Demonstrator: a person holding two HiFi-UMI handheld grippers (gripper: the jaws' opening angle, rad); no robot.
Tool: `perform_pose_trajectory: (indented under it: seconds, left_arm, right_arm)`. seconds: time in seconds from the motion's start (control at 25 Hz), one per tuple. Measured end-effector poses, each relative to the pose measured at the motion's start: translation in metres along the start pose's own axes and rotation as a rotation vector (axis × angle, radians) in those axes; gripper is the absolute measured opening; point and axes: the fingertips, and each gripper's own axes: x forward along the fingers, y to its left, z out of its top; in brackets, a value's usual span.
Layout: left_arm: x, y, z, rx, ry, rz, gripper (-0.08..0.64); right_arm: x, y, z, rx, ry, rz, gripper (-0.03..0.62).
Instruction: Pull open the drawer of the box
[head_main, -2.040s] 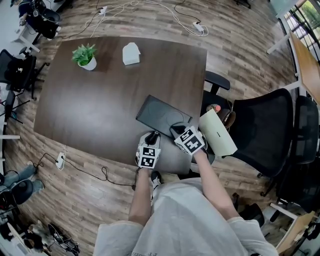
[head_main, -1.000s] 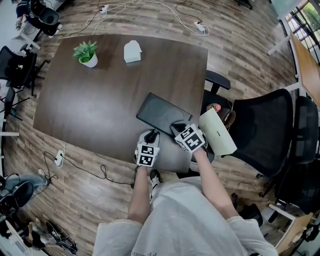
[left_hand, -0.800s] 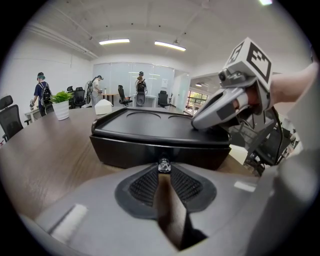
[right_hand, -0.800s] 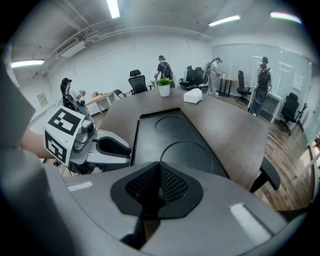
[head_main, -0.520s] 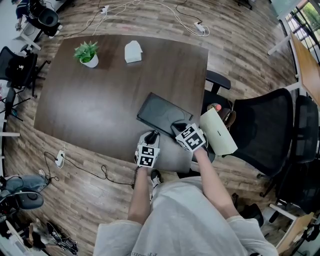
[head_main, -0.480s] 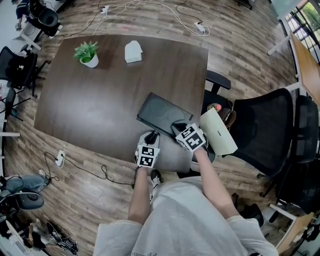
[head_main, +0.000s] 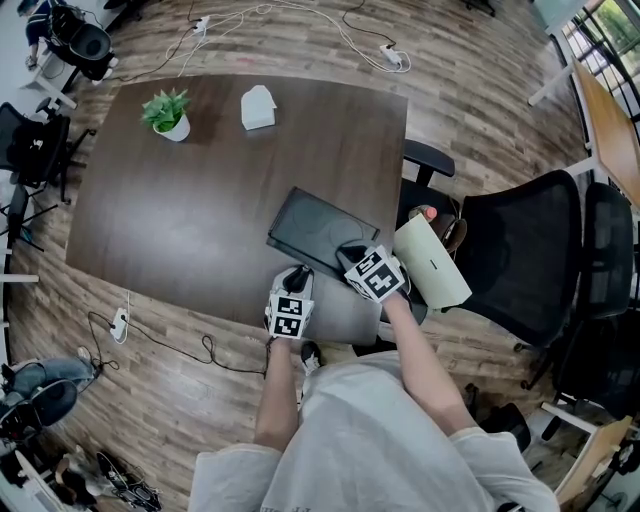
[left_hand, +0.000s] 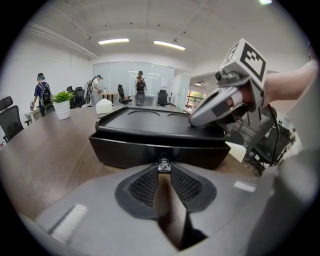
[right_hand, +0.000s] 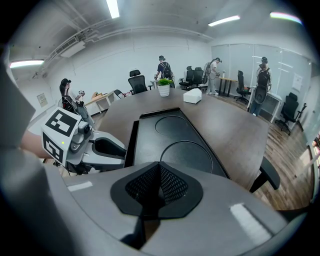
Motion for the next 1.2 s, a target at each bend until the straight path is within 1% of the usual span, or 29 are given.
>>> perform_pose_trajectory:
  seconds: [0.28,1.2]
  left_arm:
    - [-0.005,-0.001,-0.005,-0.003,0.008,0.003,0.132]
    - [-0.020,0.000,-0.017,-0.014,0.021,0.014,0.133]
  right_arm:
    - [0.000,0.000,0.000,0.013,0.003,-0.002,0.002]
    - [0.001,-0.002,0.001,0.012,0.000,-0.009,0.002]
